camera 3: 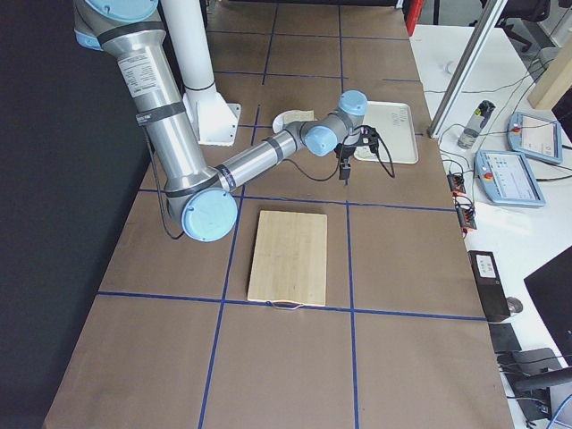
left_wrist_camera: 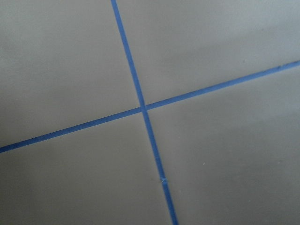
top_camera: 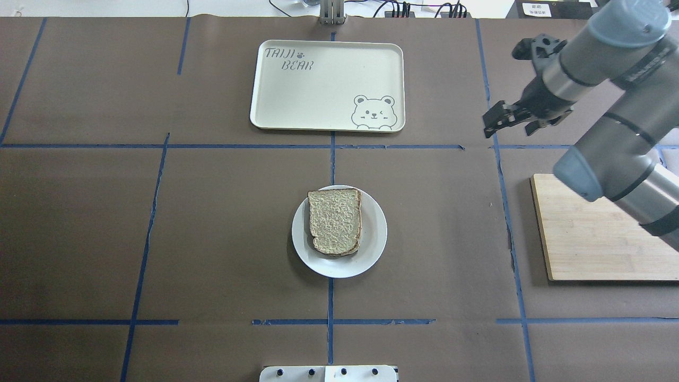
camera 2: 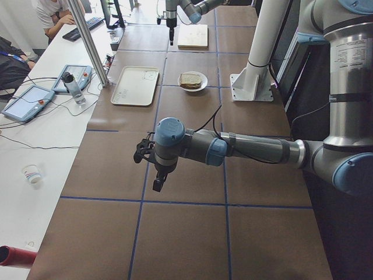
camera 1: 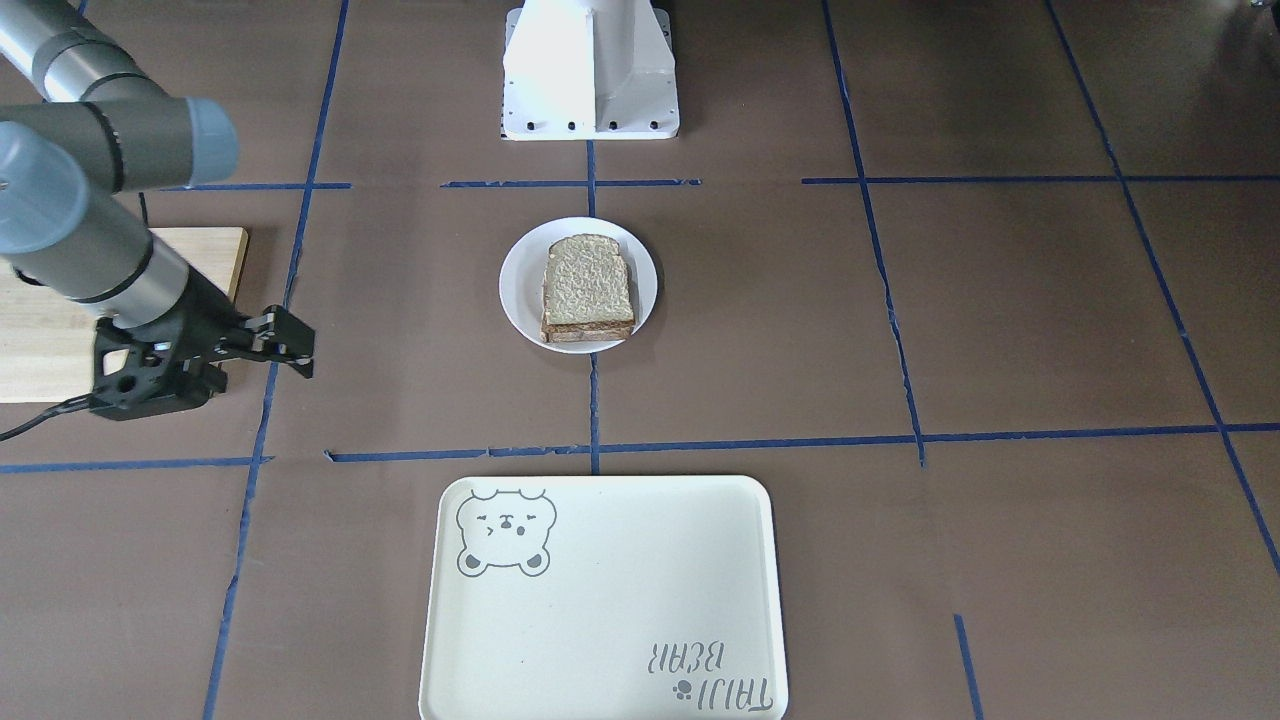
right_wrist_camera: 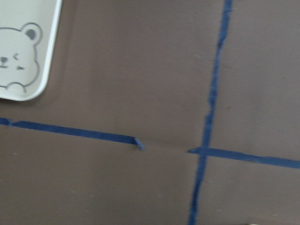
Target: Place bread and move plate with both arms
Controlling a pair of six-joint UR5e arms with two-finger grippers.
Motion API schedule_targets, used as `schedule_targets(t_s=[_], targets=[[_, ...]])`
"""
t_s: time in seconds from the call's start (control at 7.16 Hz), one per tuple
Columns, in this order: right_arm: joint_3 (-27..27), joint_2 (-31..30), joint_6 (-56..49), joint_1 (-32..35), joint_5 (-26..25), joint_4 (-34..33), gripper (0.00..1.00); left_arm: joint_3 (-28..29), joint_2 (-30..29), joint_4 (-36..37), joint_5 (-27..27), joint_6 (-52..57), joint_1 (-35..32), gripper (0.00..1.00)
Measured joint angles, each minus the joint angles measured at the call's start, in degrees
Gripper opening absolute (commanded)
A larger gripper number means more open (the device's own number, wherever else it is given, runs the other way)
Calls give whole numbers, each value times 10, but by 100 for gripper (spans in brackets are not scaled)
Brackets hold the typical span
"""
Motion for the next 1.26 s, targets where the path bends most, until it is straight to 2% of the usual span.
schedule_targets(t_s=[0.42, 0.7, 0.98, 1.12, 1.26], targets=[[22, -116, -284, 129, 30, -43, 100, -4, -17, -165, -15, -264, 108, 100], [25, -189, -441, 216, 54, -55, 100, -4, -45, -278, -14, -484, 190, 100], [24, -252, -506, 283, 59, -60, 100, -4, -82, -371, -4, -682, 261, 100], [24, -269, -511, 296, 59, -60, 100, -4, -98, -411, 20, -755, 299, 100], [25, -278, -509, 301, 60, -59, 100, -4, -110, -453, 70, -818, 348, 100]])
